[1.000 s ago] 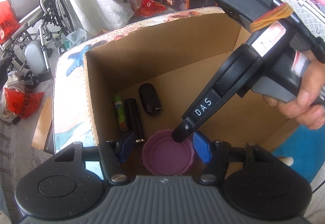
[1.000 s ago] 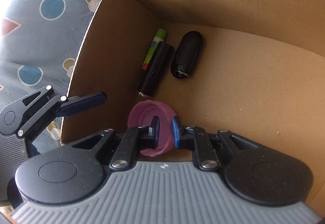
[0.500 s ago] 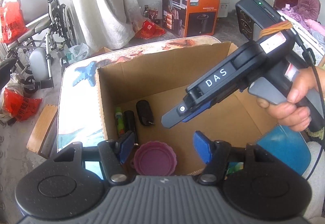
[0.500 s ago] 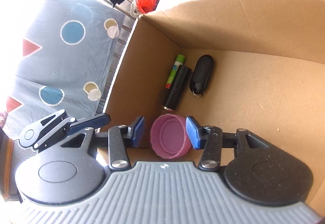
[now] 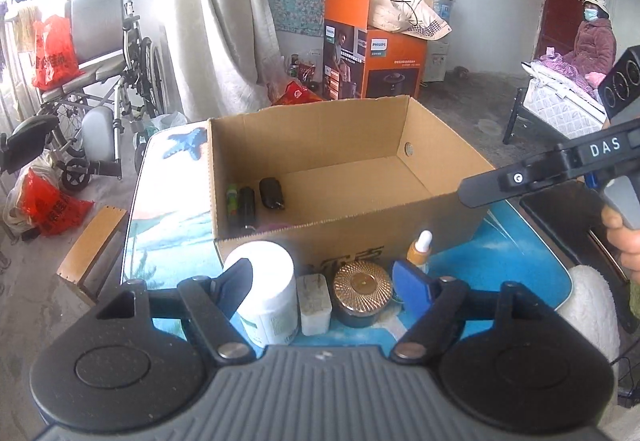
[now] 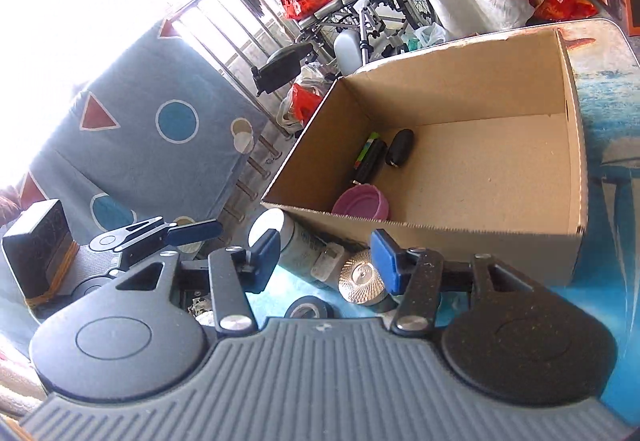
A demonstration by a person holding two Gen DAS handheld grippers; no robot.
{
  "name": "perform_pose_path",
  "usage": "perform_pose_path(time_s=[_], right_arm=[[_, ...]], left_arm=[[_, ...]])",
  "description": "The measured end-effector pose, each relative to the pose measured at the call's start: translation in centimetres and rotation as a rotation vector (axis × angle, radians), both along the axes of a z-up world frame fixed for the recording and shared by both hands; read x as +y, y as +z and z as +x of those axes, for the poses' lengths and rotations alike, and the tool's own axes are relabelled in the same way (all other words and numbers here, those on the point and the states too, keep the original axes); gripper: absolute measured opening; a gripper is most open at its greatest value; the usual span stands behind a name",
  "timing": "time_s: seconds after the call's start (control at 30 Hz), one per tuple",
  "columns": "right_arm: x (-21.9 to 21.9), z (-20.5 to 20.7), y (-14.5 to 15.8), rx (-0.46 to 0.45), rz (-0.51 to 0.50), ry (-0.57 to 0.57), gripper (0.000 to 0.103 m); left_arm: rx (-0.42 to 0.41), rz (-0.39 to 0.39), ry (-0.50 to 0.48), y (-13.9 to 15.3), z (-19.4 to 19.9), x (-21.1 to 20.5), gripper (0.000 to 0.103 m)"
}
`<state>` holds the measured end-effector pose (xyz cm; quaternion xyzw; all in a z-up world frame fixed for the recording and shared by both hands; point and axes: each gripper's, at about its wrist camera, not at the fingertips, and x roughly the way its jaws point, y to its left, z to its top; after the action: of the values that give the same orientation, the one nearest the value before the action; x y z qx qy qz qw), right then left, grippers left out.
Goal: Organize rigid objects
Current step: 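Move the open right gripper to the black electrical tape roll, then close the right gripper on the rim of the black tape roll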
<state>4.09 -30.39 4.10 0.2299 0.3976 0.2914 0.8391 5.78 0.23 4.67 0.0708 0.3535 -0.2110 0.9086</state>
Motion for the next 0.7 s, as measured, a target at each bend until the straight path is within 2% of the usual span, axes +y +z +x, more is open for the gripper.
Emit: perform_pose_path(time_s=[0.13,0.27,0.37,0.57,0.7], right_arm=[[2.1,-2.5,-3.7,0.060,0.035,-0.005,0.050],[4.7,-2.4,-6.6,0.124,0.033,0.009,0.049],[7.4,-2.3,-8.0,0.131,-0.033,0.041,0.046],[12.3,-0.2,-9.9,0.119,-0.172,0.111,0.034],[14.7,0.7,-10.9,0.106,-0.250,0.149,0.028]], left_arm=[[0.071,-0.017,0.023,-2.8,-1.0,0.9,0.082],[0.096,0.069,0.073,-5.8,-1.2,0.9,0.082],[0.126,0.135,0.085,-7.9,-1.2,0.6,0.082],[0.183,0.164,0.099,-10.5,-0.5,0.3,0.081],[0.192,0.182,0.099,-11.4,-0.6,0.0,0.075]])
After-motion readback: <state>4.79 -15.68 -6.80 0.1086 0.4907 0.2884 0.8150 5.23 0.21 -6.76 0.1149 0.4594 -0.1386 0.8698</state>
